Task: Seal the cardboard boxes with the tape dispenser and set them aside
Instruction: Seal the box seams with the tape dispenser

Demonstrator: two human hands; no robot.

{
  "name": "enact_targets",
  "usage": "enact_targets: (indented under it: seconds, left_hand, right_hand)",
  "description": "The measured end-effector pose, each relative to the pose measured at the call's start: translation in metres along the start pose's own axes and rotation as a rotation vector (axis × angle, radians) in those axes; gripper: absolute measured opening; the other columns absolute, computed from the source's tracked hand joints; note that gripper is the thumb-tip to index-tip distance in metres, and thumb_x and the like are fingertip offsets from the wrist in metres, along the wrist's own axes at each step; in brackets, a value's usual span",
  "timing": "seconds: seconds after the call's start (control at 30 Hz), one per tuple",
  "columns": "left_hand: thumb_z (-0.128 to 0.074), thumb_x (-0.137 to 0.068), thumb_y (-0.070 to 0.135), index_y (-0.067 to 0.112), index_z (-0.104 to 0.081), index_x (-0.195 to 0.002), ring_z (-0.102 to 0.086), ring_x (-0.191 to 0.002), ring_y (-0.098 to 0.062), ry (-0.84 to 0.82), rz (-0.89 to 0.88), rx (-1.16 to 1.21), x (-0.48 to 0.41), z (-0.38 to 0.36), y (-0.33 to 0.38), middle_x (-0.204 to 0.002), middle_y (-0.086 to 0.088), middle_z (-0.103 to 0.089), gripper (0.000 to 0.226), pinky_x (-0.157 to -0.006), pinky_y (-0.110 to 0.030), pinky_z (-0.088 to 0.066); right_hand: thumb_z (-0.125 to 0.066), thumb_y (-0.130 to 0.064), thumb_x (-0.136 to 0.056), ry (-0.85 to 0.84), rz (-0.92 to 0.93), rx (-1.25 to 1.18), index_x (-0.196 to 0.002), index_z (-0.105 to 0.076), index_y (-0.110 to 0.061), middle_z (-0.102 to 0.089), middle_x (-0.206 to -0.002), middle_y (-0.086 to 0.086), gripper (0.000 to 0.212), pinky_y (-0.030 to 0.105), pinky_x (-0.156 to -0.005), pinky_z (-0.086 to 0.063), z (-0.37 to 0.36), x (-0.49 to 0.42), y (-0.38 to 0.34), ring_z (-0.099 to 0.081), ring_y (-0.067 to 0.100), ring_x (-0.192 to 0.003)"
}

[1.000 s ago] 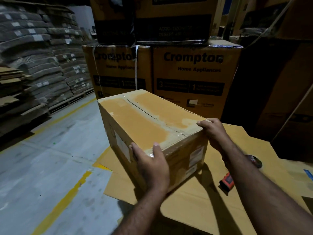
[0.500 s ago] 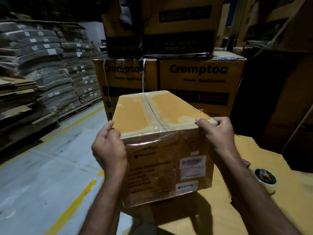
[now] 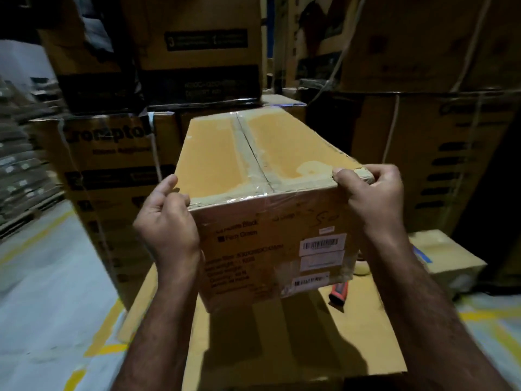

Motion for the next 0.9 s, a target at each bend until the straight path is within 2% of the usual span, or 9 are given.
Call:
enact_targets:
  seconds: [0.07,0.17,0.23,0.33,0.4,0.47,0.6,0.73,0.9]
  left_hand:
    - [-0.056,-0.091,0.004,0.017,-0.072,-0.125,-0.067,-0.065,0.002,-0.055,0.016,0.016,0.007,-0.009,-0.001,-0.093,0.010,-0.070,0.039,-0.057,-0.030,-0.058]
    - [-0.055,-0.091,0.001,0.012,-0.071,-0.124,-0.063,-0.059,0.003,-0.139,0.042,0.072,0.019,-0.024,-0.001,-0.081,0.012,-0.071,0.039,-0.054,-0.026,-0.054]
    - [-0.055,-0.091,0.001,0.011,-0.071,-0.124,-0.063,-0.060,-0.001,-0.214,0.068,0.120,0.030,-0.034,-0.002,-0.081,0.011,-0.072,0.038,-0.058,-0.031,-0.054]
    - [-0.054,-0.092,0.002,0.012,-0.070,-0.125,-0.058,-0.057,0.003,-0.332,0.091,0.155,0.052,-0.051,-0.004,-0.066,0.024,-0.069,0.038,-0.061,-0.033,-0.052]
    - [-0.055,-0.091,0.004,0.012,-0.070,-0.126,-0.057,-0.058,0.006,-0.395,0.121,0.181,0.071,-0.064,-0.005,-0.067,0.028,-0.068,0.038,-0.065,-0.033,-0.053]
    - [-0.058,-0.088,0.009,0.012,-0.071,-0.125,-0.058,-0.061,0.003,-0.449,0.147,0.227,0.092,-0.074,-0.005,-0.072,0.021,-0.070,0.040,-0.066,-0.032,-0.054]
    - [-0.054,-0.095,0.001,0.008,-0.067,-0.129,-0.048,-0.048,0.004,-0.572,0.187,0.265,0.142,-0.091,-0.004,-0.056,0.027,-0.060,0.037,-0.049,-0.014,-0.039]
    - [-0.053,-0.095,0.001,0.008,-0.068,-0.129,-0.047,-0.046,0.004,-0.653,0.253,0.259,0.190,-0.111,-0.006,-0.050,0.028,-0.055,0.037,-0.048,-0.014,-0.037]
    - [-0.054,-0.097,0.001,0.004,-0.065,-0.132,-0.050,-0.047,0.008,-0.729,0.271,0.210,0.255,-0.139,-0.008,-0.052,0.034,-0.057,0.037,-0.047,-0.009,-0.036]
  right_hand:
    - [-0.076,-0.025,-0.085,0.081,0.011,0.033,-0.109,-0.049,-0.014,-0.059,-0.094,-0.002,0.038,0.041,-0.065,-0.060,0.018,0.006,-0.007,-0.066,0.015,-0.081]
    - [-0.076,-0.027,-0.085,0.210,0.023,0.084,-0.109,-0.050,-0.015,-0.059,-0.093,-0.003,0.037,0.035,-0.059,-0.058,0.049,0.018,-0.017,-0.066,0.013,-0.078]
    - [-0.075,-0.029,-0.086,0.290,0.037,0.107,-0.111,-0.051,-0.015,-0.060,-0.094,-0.004,0.037,0.032,-0.058,-0.056,0.071,0.027,-0.025,-0.065,0.010,-0.078]
    - [-0.075,-0.032,-0.085,0.387,0.061,0.179,-0.111,-0.051,-0.016,-0.058,-0.094,-0.006,0.039,0.027,-0.057,-0.053,0.106,0.040,-0.038,-0.062,0.006,-0.078]
    - [-0.076,-0.035,-0.081,0.454,0.068,0.208,-0.110,-0.052,-0.017,-0.058,-0.095,-0.005,0.041,0.028,-0.057,-0.052,0.130,0.051,-0.047,-0.062,0.009,-0.080]
    - [-0.075,-0.038,-0.078,0.521,0.070,0.243,-0.109,-0.054,-0.017,-0.060,-0.096,-0.002,0.043,0.032,-0.061,-0.054,0.156,0.061,-0.054,-0.064,0.013,-0.082]
    - [-0.075,-0.036,-0.078,0.586,0.062,0.293,-0.102,-0.054,-0.024,-0.063,-0.103,0.004,0.034,0.046,-0.071,-0.059,0.204,0.078,-0.067,-0.068,0.026,-0.095]
    - [-0.074,-0.030,-0.084,0.654,0.039,0.338,-0.113,-0.052,-0.017,-0.062,-0.107,0.004,0.039,0.038,-0.071,-0.059,0.251,0.085,-0.072,-0.067,0.021,-0.097]
    - [-0.074,-0.031,-0.083,0.702,0.007,0.381,-0.113,-0.051,-0.019,-0.061,-0.106,0.002,0.039,0.042,-0.074,-0.059,0.320,0.077,-0.058,-0.065,0.019,-0.096]
Point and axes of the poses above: each hand's wrist, its own x-axis away from the middle knuckle, its own z-axis out of the back of the hand, y = z × x, the point moved 4 cm from there along -x, towards the middle knuckle
